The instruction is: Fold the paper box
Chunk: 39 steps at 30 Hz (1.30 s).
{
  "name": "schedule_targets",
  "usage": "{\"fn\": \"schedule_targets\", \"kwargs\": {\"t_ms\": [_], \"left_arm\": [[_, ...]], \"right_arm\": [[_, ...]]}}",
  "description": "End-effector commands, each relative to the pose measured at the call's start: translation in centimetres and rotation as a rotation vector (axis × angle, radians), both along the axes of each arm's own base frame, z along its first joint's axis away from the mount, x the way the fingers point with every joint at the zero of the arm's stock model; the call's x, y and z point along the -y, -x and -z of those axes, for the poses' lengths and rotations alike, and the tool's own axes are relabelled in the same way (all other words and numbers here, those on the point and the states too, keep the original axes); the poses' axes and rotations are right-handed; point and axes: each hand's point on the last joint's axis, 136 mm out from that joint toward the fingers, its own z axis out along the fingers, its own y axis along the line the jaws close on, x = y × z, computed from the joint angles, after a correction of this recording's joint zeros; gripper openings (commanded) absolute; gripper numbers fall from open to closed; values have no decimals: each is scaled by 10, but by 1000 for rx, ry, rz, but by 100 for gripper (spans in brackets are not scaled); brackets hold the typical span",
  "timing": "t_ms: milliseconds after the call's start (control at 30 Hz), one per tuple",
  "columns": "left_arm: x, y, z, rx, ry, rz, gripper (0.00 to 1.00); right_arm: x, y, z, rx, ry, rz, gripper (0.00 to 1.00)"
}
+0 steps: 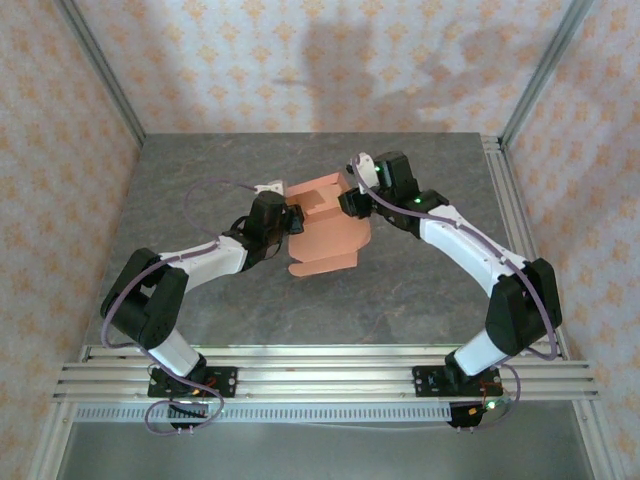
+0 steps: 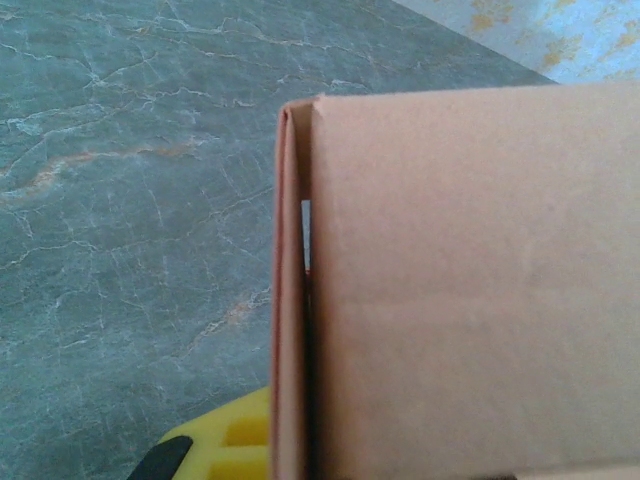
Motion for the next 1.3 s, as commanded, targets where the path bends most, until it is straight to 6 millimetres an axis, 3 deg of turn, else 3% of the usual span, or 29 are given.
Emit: {"fn": "schedule_targets", "kwargs": {"t_ms": [0,667,867,1033,1267], "left_arm": [[12,-6,-31,77,59,37,0],[11,-1,-37,88,65,44,0],[10,1,-39,93,63,45,0],[8,2,-38,91,60,44,0],[9,2,-39,93,57,44,0]], "right_arm": [[2,-10,-9,89,71,57,35],[-8,-22,-5,319,388,271,27],[-16,-25,-1,383,486,314,18],[-22,-24,1,420,544,330,3],[-21,-27,6,434,575,349,9]]}}
